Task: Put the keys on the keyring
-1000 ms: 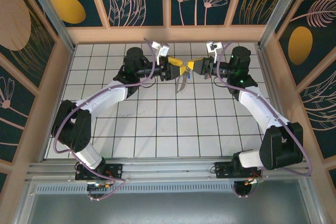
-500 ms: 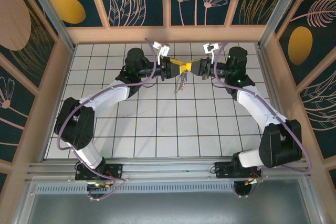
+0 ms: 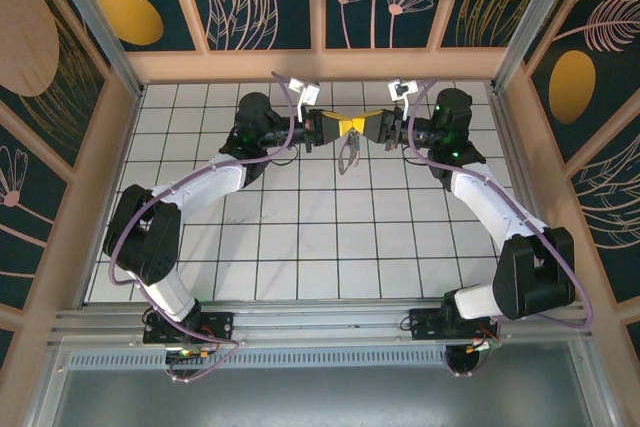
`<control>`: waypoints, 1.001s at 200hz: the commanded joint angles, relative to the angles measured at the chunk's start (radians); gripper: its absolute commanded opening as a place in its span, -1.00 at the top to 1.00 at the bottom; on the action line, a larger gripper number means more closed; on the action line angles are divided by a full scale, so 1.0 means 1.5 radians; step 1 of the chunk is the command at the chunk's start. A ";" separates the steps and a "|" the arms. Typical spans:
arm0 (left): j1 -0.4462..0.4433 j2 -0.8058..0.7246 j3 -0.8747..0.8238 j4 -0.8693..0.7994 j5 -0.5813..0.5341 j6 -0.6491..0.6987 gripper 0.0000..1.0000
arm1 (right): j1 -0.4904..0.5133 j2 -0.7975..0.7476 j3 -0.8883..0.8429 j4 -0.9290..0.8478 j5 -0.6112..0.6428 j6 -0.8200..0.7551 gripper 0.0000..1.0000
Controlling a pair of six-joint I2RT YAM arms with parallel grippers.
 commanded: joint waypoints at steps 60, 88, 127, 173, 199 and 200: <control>-0.007 -0.040 -0.058 0.141 -0.072 -0.071 1.00 | -0.052 -0.134 -0.122 0.131 0.175 0.113 0.07; -0.008 -0.048 -0.070 0.154 -0.091 -0.083 1.00 | -0.050 -0.195 -0.195 0.146 0.247 0.120 0.01; -0.011 -0.051 -0.075 0.162 -0.104 -0.095 1.00 | -0.018 -0.252 -0.279 0.151 0.300 0.099 -0.03; -0.016 -0.052 -0.077 0.166 -0.111 -0.100 1.00 | 0.058 -0.263 -0.306 0.145 0.351 0.049 -0.08; -0.018 -0.054 -0.077 0.164 -0.115 -0.099 1.00 | 0.089 -0.254 -0.303 0.148 0.369 0.027 -0.10; -0.018 -0.053 -0.077 0.164 -0.115 -0.099 1.00 | 0.089 -0.254 -0.302 0.149 0.370 0.026 -0.10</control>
